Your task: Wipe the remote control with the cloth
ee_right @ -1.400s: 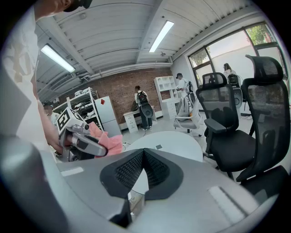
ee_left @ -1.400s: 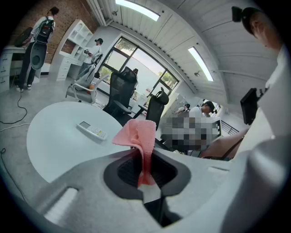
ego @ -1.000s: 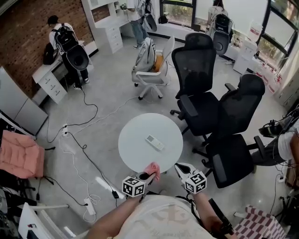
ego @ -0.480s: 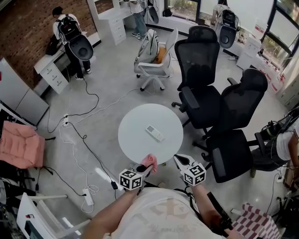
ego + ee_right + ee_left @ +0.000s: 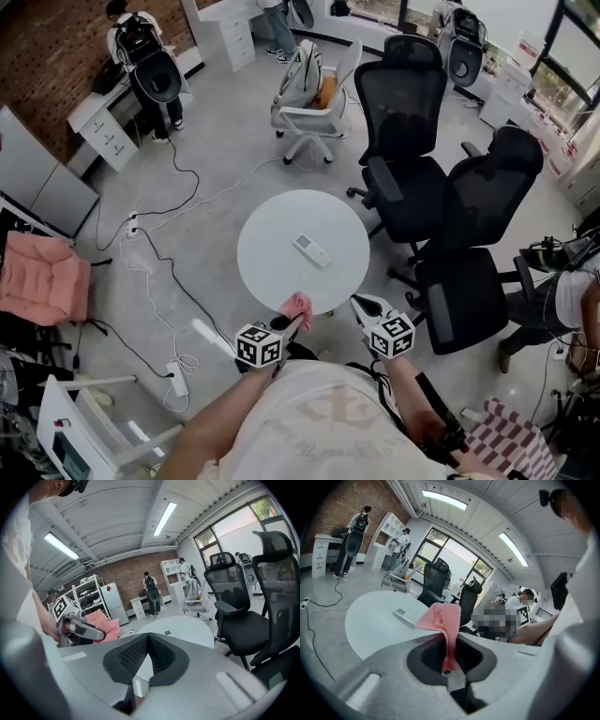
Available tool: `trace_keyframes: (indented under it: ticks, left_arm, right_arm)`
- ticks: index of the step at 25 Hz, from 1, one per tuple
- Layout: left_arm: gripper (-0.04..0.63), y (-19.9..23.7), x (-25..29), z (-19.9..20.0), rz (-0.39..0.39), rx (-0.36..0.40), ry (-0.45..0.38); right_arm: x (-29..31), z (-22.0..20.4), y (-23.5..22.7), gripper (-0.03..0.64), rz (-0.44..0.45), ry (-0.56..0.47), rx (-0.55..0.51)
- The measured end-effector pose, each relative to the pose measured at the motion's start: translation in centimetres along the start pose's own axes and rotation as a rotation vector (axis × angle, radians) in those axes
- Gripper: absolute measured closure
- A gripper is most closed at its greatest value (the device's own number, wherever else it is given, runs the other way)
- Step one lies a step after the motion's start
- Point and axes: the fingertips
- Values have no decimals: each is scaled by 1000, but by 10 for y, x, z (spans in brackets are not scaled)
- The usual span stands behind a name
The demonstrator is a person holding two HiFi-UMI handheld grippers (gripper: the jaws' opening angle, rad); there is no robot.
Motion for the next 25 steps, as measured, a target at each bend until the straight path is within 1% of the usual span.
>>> trace_keyframes:
  ticks: [5,12,21,25]
  left_arm:
    - [568,20,-2,4,4,-7,27]
    - [568,46,9,23,-27,-1,66]
    - [568,94,30,53,-97,22,123]
    - [568,120,32,61,-132,3,155]
  right_arm:
    - [14,3,-1,609,-19,-6,28]
    - [36,6,-13,609,-56,8,64]
    - [80,19,-31,609,-128,36,101]
    - [108,26,-29,609,-161,73,81]
Point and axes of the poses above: the fingertips, and each gripper's own axes: x forward along the fingers, y to its left, z out of its top, and after that the axes turned 3 degrees about z, right-handed
